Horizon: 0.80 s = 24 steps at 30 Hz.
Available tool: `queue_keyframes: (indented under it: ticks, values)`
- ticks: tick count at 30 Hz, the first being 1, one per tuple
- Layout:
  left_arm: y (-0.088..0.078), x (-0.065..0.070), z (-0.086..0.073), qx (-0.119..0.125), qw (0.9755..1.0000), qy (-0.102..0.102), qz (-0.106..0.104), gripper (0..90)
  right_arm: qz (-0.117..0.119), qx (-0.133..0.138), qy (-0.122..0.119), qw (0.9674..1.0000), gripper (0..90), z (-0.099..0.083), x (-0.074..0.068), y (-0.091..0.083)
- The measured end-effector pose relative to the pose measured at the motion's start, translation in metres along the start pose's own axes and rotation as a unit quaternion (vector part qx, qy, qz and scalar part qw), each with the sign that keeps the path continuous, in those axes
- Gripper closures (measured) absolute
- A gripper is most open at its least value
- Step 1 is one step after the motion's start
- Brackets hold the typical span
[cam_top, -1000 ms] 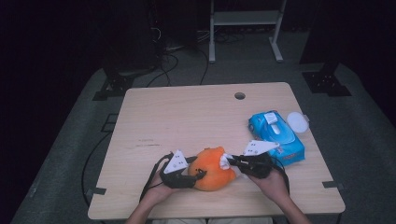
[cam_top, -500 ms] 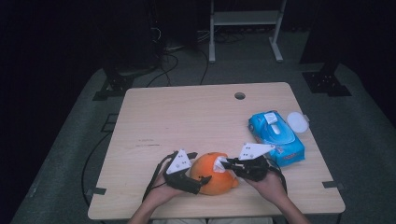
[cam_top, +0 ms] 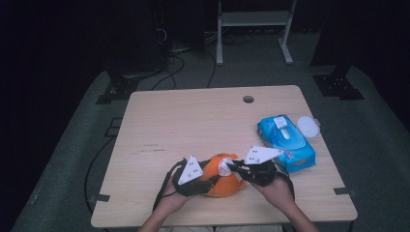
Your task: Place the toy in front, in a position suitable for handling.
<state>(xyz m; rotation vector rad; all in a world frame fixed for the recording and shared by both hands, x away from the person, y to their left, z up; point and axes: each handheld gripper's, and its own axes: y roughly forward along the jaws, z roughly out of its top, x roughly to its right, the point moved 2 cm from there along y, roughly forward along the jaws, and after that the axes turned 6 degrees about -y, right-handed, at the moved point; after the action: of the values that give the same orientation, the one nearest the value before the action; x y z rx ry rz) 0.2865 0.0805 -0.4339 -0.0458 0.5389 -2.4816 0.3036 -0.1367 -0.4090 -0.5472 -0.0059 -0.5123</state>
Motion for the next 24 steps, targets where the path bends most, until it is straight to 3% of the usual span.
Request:
queue_keyframes:
  ticks: [2, 4, 6, 9, 11, 12, 14, 15, 17, 20, 24]
  values:
    - [0.001, 0.003, -0.001, -0.002, 0.9999, 0.012, -0.002, 47.0, -0.019, -0.005, 0.017, 0.9997, 83.5, -0.006, 0.010, -0.001]
    - [0.002, 0.005, -0.005, -0.007, 0.9998, 0.011, -0.013, 43.8, -0.009, -0.008, 0.043, 0.9990, 83.5, -0.014, 0.017, 0.000]
    - [0.001, 0.002, -0.004, -0.011, 0.9997, 0.003, -0.020, 35.5, -0.001, -0.009, 0.044, 0.9990, 83.6, -0.017, 0.016, 0.003]
    - [-0.003, -0.011, -0.005, -0.011, 0.9981, -0.054, -0.027, 15.2, 0.010, -0.012, 0.022, 0.9996, 83.8, -0.015, 0.003, 0.006]
    - [-0.003, -0.019, -0.008, -0.017, 0.9953, -0.090, -0.033, 6.4, 0.024, -0.012, 0.000, 0.9996, 83.8, -0.013, -0.009, 0.008]
    - [-0.002, -0.022, -0.011, -0.021, 0.9929, -0.106, -0.051, 5.9, 0.026, -0.013, -0.008, 0.9996, 83.8, -0.013, -0.013, 0.008]
    - [0.001, -0.024, -0.017, -0.035, 0.9887, -0.123, -0.079, 9.3, 0.026, -0.013, -0.023, 0.9993, 83.8, -0.010, -0.020, 0.008]
    - [0.002, -0.023, -0.019, -0.034, 0.9883, -0.125, -0.081, 14.7, 0.026, -0.012, -0.023, 0.9993, 83.8, -0.009, -0.022, 0.008]
    - [0.001, -0.021, -0.017, -0.037, 0.9908, -0.110, -0.070, 27.7, 0.015, -0.014, -0.025, 0.9995, 83.9, -0.007, -0.019, 0.008]
    - [0.001, -0.017, -0.011, -0.022, 0.9946, -0.090, -0.046, 40.7, 0.003, -0.007, -0.004, 1.0000, 84.0, -0.007, -0.007, 0.004]
    - [0.000, -0.013, -0.003, 0.005, 0.9984, -0.053, -0.018, 45.8, -0.024, -0.006, 0.008, 0.9997, 84.0, -0.010, 0.005, -0.004]
